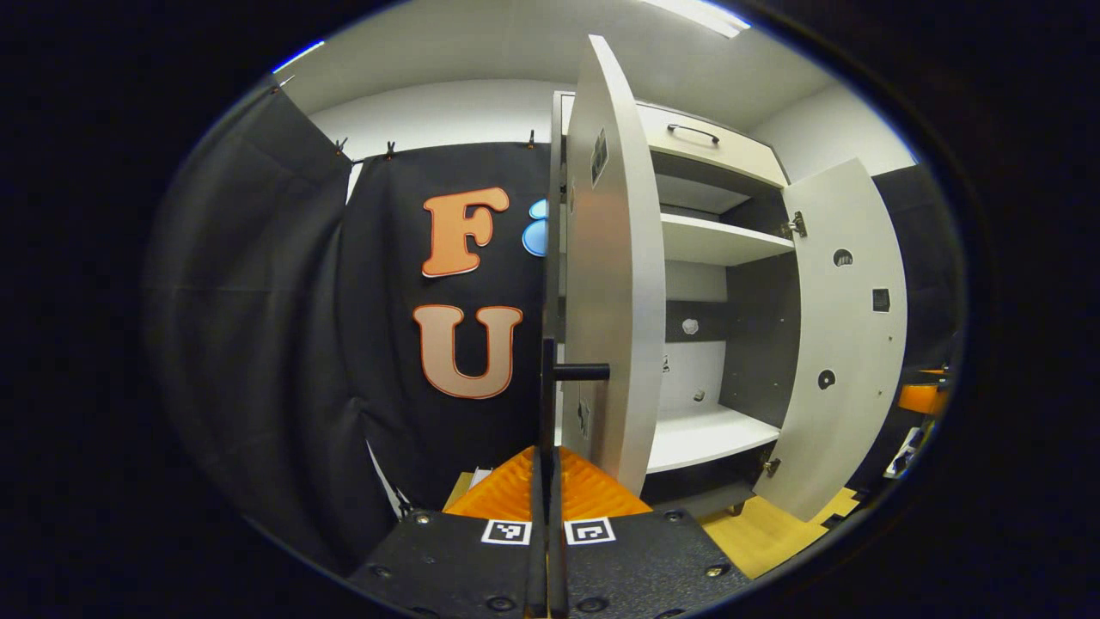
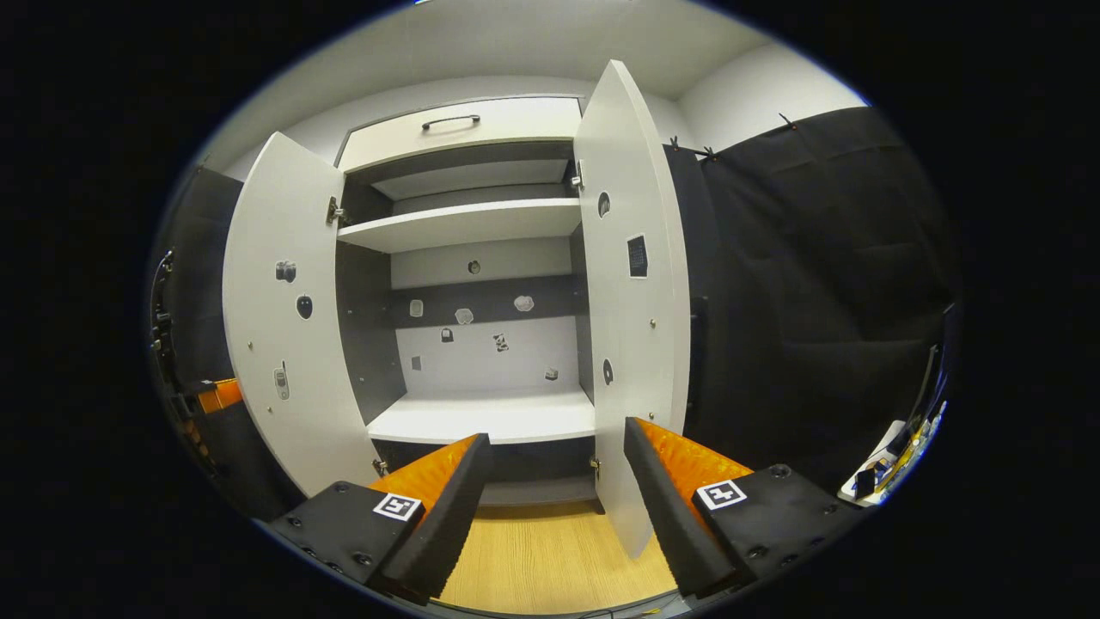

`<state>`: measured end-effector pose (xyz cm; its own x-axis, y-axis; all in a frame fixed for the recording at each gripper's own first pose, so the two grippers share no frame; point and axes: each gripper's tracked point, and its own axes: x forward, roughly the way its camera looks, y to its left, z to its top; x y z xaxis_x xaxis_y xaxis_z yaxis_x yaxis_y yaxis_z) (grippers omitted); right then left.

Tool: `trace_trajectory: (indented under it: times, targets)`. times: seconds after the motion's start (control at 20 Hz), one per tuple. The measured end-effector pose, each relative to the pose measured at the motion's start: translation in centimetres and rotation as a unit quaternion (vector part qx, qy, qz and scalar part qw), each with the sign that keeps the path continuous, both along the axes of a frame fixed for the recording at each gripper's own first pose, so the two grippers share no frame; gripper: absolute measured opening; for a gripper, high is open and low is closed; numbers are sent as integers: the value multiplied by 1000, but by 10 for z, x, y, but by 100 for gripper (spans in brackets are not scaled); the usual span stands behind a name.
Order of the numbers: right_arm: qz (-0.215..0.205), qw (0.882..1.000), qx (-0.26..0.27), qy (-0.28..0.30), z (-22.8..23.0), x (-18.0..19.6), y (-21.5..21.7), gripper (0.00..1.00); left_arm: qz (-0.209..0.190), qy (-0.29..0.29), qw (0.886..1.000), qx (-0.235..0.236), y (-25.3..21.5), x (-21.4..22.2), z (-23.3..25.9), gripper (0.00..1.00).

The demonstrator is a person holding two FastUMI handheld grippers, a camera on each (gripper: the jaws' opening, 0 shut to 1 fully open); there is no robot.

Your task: Open the right door of the double-door shoe cabinet with the right hand, and open the left door with the left hand.

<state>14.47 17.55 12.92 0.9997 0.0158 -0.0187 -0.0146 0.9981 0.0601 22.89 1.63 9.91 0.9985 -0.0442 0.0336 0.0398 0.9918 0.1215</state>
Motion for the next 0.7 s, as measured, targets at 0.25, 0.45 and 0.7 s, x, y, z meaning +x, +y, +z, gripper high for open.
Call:
trace_trajectory:
  times: [0.25, 0.45, 0.7]
  targets:
    - [3, 1000, -2, 1, -1, -2, 5, 93, -8, 5, 1000, -5, -1, -1, -1, 0]
    - [4, 1000, -2, -2, 2, -7, 2, 93, -10, 6, 1000, -12, -2, 0, -2, 0]
    - [-4, 1000, -8, -3, 5, -10, -6, 93, -2, 17, 1000, -5, 0, -2, -3, 0]
